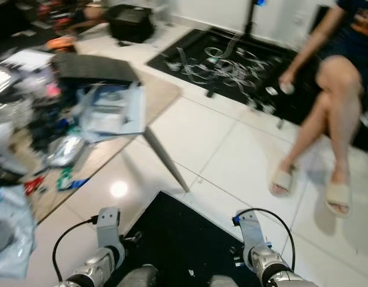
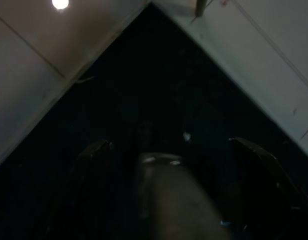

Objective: Picking trash to rubbish bin

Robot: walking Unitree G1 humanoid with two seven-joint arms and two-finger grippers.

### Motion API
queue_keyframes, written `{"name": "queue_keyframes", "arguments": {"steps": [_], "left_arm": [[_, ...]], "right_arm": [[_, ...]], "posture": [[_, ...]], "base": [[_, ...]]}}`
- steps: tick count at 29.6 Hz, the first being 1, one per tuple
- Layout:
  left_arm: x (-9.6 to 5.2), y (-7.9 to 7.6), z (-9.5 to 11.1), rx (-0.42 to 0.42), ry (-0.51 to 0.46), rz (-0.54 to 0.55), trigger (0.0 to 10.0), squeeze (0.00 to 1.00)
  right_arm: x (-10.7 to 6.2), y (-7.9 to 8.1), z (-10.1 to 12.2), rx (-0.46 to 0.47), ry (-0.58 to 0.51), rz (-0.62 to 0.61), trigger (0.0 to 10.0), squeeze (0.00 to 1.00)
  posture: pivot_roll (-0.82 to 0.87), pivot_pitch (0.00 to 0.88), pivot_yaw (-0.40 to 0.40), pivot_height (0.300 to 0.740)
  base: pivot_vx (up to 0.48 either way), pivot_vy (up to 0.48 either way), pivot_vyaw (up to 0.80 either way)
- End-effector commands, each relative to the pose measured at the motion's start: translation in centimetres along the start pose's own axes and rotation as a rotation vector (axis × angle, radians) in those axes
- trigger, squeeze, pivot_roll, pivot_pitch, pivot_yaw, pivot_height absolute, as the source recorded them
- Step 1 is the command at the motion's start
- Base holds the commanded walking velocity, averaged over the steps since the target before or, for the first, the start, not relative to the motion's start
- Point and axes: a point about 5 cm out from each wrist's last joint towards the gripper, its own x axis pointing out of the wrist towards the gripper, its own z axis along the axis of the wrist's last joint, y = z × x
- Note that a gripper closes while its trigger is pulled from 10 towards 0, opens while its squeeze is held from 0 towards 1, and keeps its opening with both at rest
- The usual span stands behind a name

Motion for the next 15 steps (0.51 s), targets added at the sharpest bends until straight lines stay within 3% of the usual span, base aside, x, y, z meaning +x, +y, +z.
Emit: {"name": "queue_keyframes", "arguments": {"steps": [1, 15], "left_arm": [[-0.02, -0.16, -0.35, 0.009, 0.017, -0.007, 10.0, 0.0], [-0.02, -0.13, -0.42, 0.037, 0.03, -0.012, 10.0, 0.0]], "right_arm": [[-0.05, 0.04, -1.36, 0.009, 0.044, 0.0, 10.0, 0.0], [-0.06, 0.07, -1.46, 0.003, 0.05, 0.002, 10.0, 0.0]], "posture": [[0.02, 0.098, -0.014, 0.74], [0.02, 0.092, -0.016, 0.74]], "base": [[0.0, 0.0, 0.72], [0.0, 0.0, 0.72]]}}
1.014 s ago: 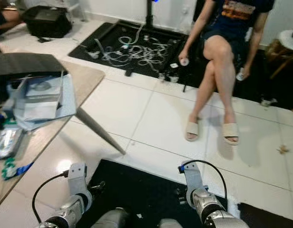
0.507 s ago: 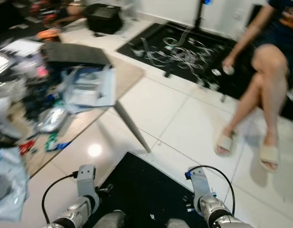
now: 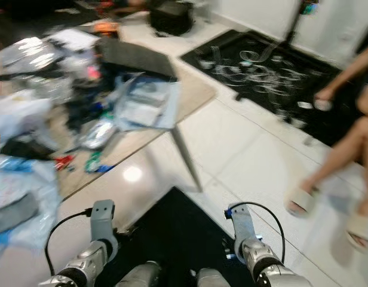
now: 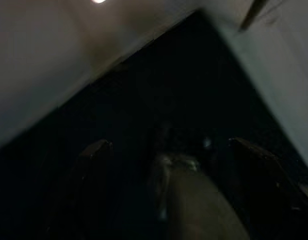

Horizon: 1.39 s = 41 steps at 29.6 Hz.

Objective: Picking trash to rubbish bin

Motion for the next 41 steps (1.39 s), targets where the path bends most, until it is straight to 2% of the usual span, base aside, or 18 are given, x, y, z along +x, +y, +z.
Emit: {"name": "queue_keyframes", "arguments": {"steps": [1, 41], "left_arm": [[0.03, -0.24, -0.16, 0.018, 0.013, -0.007, 10.0, 0.0], [-0.06, 0.17, -0.18, 0.009, 0.008, -0.002, 10.0, 0.0]], "right_arm": [[-0.01, -0.03, -0.36, -0.002, 0.017, -0.002, 10.0, 0.0], [0.04, 0.21, -0.49, 0.019, 0.022, -0.02, 10.0, 0.0]], "posture": [[0.02, 0.092, -0.016, 0.74], [0.01, 0.109, 0.012, 0.74]], "base": [[0.0, 0.0, 0.71], [0.0, 0.0, 0.72]]}}
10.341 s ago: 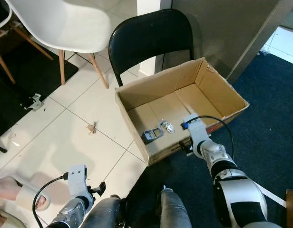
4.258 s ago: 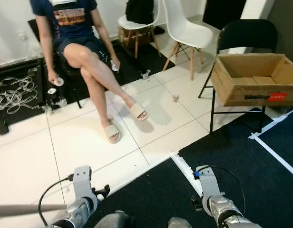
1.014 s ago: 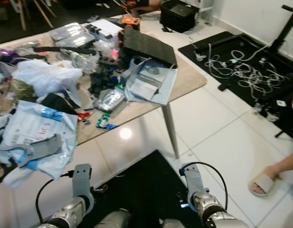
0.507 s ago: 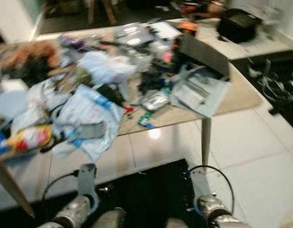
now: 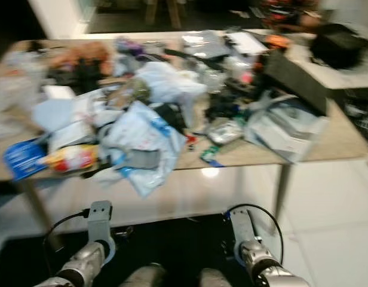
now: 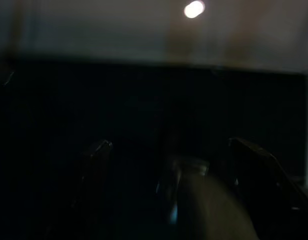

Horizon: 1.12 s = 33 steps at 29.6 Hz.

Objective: Picking trash to rubbish bin

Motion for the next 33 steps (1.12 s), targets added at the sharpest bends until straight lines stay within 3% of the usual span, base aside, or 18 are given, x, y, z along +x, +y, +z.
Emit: {"name": "queue_keyframes", "arguments": {"steps": [1, 11, 24, 33], "left_arm": [[0.03, -0.26, -0.14, 0.007, 0.006, -0.007, 10.0, 0.0], [-0.03, -0.07, -0.35, 0.011, 0.012, 0.005, 10.0, 0.0], [-0.02, -0.13, -0.34, -0.008, 0.01, 0.008, 10.0, 0.0], [0.04, -0.37, -0.19, -0.008, 0.004, -0.003, 10.0, 0.0]], "right_arm": [[-0.02, -0.07, -0.55, 0.017, 0.021, -0.001, 10.0, 0.0], [-0.03, -0.2, -0.61, -0.007, 0.019, -0.023, 10.0, 0.0], [-0.04, -0.33, -0.51, -0.031, 0.023, -0.029, 10.0, 0.0], [-0.05, -0.42, -0.42, -0.048, 0.027, -0.024, 10.0, 0.0]], "posture": [[0.01, 0.112, 0.009, 0.74], [0.02, 0.131, 0.01, 0.74], [0.01, 0.137, 0.0, 0.74], [0.01, 0.124, -0.006, 0.74]], "base": [[0.0, 0.0, 0.72], [0.0, 0.0, 0.7], [0.0, 0.0, 0.0], [0.0, 0.0, 0.74]]}}
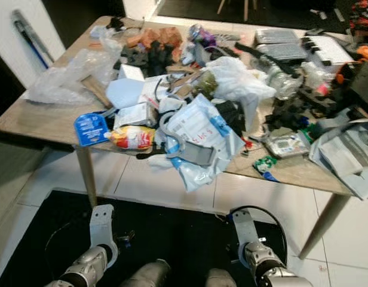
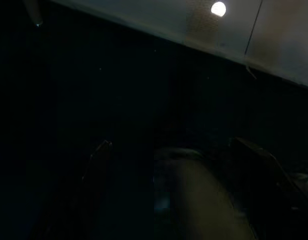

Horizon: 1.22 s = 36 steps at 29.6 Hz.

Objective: Picking trash to rubbish bin

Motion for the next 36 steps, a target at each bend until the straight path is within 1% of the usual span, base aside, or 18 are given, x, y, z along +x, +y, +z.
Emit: {"name": "queue_keyframes", "arguments": {"steps": [1, 4, 11, 13, 15, 31, 34, 36], "left_arm": [[-0.15, 0.3, -0.58, -0.003, 0.017, 0.006, 10.0, 0.0], [-0.15, 0.29, -0.58, -0.002, 0.018, 0.005, 10.0, 0.0], [-0.14, 0.11, -0.69, -0.01, 0.022, -0.012, 10.0, 0.0], [-0.14, 0.0, -0.75, -0.008, 0.027, -0.029, 10.0, 0.0], [-0.14, 0.01, -0.75, -0.011, 0.026, -0.026, 10.0, 0.0], [-0.18, 0.23, -0.66, -0.026, 0.001, 0.01, 10.0, 0.0], [-0.19, 0.27, -0.54, -0.038, -0.016, 0.02, 10.0, 0.0], [-0.24, 0.48, -0.39, -0.085, -0.054, 0.071, 10.0, 0.0]], "right_arm": [[0.04, 0.44, -0.06, 0.002, 0.006, 0.011, 10.0, 0.0], [0.04, 0.42, -0.05, 0.005, 0.003, 0.008, 10.0, 0.0], [0.03, 0.29, -0.16, 0.013, 0.006, -0.006, 10.0, 0.0], [0.03, 0.27, -0.2, 0.01, 0.008, -0.007, 10.0, 0.0], [0.03, 0.26, -0.21, 0.01, 0.009, -0.008, 10.0, 0.0], [0.03, 0.21, -0.35, 0.029, 0.016, -0.025, 10.0, 0.0], [0.03, 0.21, -0.33, 0.029, 0.017, -0.026, 10.0, 0.0], [0.03, 0.2, -0.3, 0.029, 0.017, -0.026, 10.0, 0.0]], "posture": [[0.02, 0.121, -0.008, 0.74], [0.02, 0.121, -0.008, 0.74], [0.02, 0.115, -0.012, 0.74], [0.02, 0.115, -0.013, 0.74], [0.02, 0.115, -0.013, 0.74], [0.02, 0.117, -0.012, 0.74], [0.02, 0.122, -0.011, 0.74], [0.02, 0.126, -0.013, 0.74]], "base": [[0.0, 0.0, 0.76], [0.0, 0.0, 0.59], [0.0, 0.0, 0.0], [0.0, -0.467, 0.0], [0.0, -0.469, 0.0], [0.0, 0.0, 0.0], [0.0, 0.0, 0.0], [0.0, 0.0, 0.0]]}}
